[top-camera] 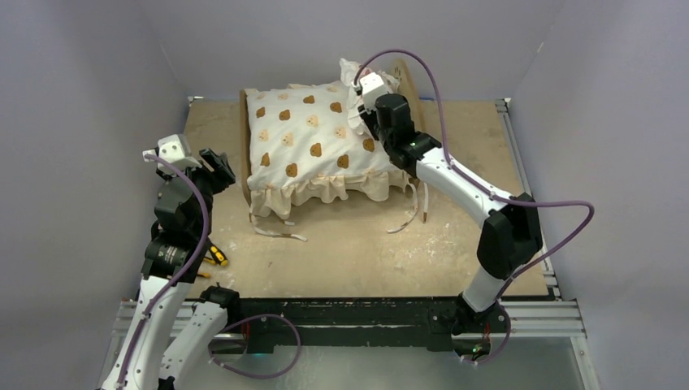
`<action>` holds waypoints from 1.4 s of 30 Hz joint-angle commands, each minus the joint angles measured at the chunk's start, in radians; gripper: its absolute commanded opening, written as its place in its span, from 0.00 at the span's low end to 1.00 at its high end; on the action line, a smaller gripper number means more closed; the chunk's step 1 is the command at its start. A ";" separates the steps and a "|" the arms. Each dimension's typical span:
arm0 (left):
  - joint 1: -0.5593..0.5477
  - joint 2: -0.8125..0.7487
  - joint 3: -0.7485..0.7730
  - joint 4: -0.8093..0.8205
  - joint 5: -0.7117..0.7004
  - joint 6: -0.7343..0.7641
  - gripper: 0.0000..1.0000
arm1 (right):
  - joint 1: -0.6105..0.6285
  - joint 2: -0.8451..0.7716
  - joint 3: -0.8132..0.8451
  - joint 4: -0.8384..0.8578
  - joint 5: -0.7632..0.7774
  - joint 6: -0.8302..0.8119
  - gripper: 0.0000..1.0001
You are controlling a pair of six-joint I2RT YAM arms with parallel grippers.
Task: Set up the pet bed
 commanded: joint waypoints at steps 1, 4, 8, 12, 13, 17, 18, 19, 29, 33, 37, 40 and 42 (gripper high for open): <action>0.008 -0.009 -0.001 0.029 0.011 0.013 0.62 | -0.004 -0.121 -0.014 0.027 -0.009 0.032 0.48; 0.008 -0.015 0.021 0.014 0.036 0.016 0.64 | -0.003 -0.203 -0.008 0.042 -0.052 0.098 0.70; 0.008 -0.031 0.077 -0.026 0.074 0.015 0.67 | -0.003 -0.327 -0.042 0.055 -0.037 0.204 0.84; 0.006 -0.055 0.137 -0.091 0.094 0.024 0.67 | -0.003 -0.471 -0.123 0.034 0.032 0.333 0.91; 0.006 -0.061 0.154 -0.112 0.098 0.029 0.68 | -0.003 -0.520 -0.157 0.034 0.050 0.363 0.92; 0.006 -0.099 0.210 -0.197 0.097 0.062 0.69 | -0.003 -0.744 -0.314 0.034 0.142 0.451 0.98; 0.006 -0.115 0.220 -0.215 0.089 0.069 0.69 | -0.004 -0.794 -0.348 0.021 0.173 0.476 0.99; 0.006 -0.134 0.225 -0.230 0.075 0.075 0.71 | -0.004 -0.846 -0.382 0.007 0.197 0.499 0.99; 0.005 -0.403 0.107 -0.247 -0.056 0.119 0.88 | -0.003 -1.231 -0.633 -0.101 0.312 0.574 0.99; 0.004 -0.471 0.038 -0.223 -0.084 0.117 0.90 | -0.003 -1.294 -0.672 -0.094 0.351 0.576 0.99; 0.005 -0.495 0.009 -0.206 -0.080 0.110 0.92 | -0.003 -1.293 -0.677 -0.083 0.335 0.568 0.99; 0.005 -0.508 -0.008 -0.185 -0.082 0.114 0.94 | -0.003 -1.279 -0.669 -0.093 0.307 0.574 0.99; 0.004 -0.516 -0.020 -0.175 -0.088 0.110 0.95 | -0.004 -1.279 -0.667 -0.099 0.305 0.578 0.99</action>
